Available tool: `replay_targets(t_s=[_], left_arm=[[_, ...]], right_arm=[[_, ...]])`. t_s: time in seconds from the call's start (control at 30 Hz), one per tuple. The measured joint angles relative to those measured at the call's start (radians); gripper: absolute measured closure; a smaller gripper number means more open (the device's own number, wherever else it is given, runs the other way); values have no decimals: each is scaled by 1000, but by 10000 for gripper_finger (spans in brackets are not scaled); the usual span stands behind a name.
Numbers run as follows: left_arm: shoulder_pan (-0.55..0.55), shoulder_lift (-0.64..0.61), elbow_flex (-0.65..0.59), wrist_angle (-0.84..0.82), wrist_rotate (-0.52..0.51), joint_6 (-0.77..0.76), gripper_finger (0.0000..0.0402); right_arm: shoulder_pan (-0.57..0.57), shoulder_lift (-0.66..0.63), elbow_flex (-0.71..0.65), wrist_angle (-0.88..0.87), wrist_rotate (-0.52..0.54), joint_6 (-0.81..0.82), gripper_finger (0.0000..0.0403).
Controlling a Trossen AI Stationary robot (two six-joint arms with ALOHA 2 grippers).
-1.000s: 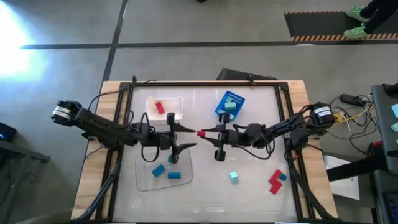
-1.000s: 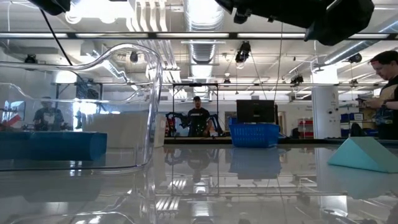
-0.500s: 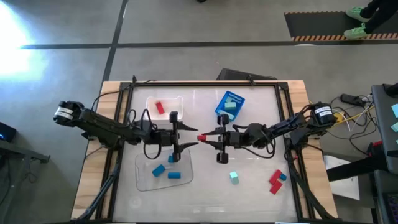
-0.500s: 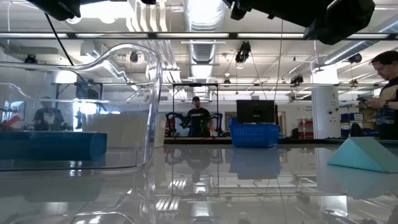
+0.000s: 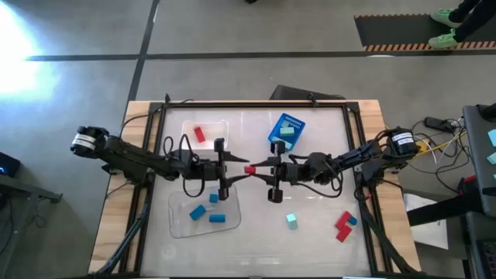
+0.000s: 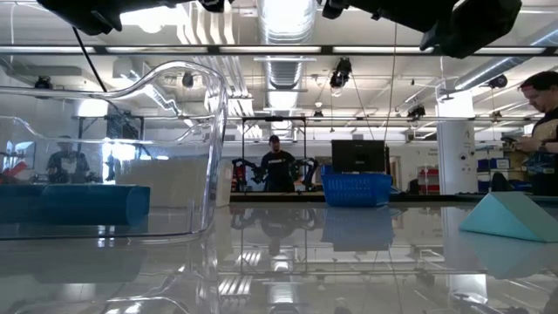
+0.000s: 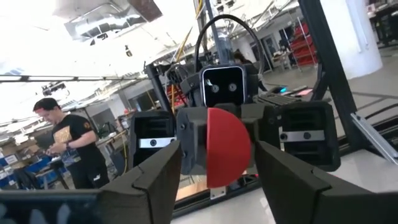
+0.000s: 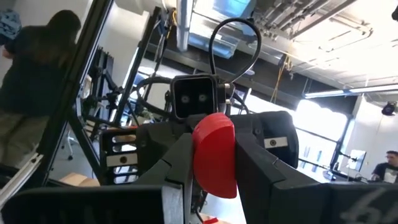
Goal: Sort & place blocks by color
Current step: Put the red block into the white bin
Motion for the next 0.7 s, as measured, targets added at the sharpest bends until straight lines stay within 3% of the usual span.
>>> replay_targets(t_s=[0.43,0.7], left_arm=[[-1,-6,-5,-2,10,1,331],[-1,-6,-6,-2,-4,1,331]], right_arm=[[2,0,0,-25,40,-8,327],[-2,-8,0,-31,63,70,209]])
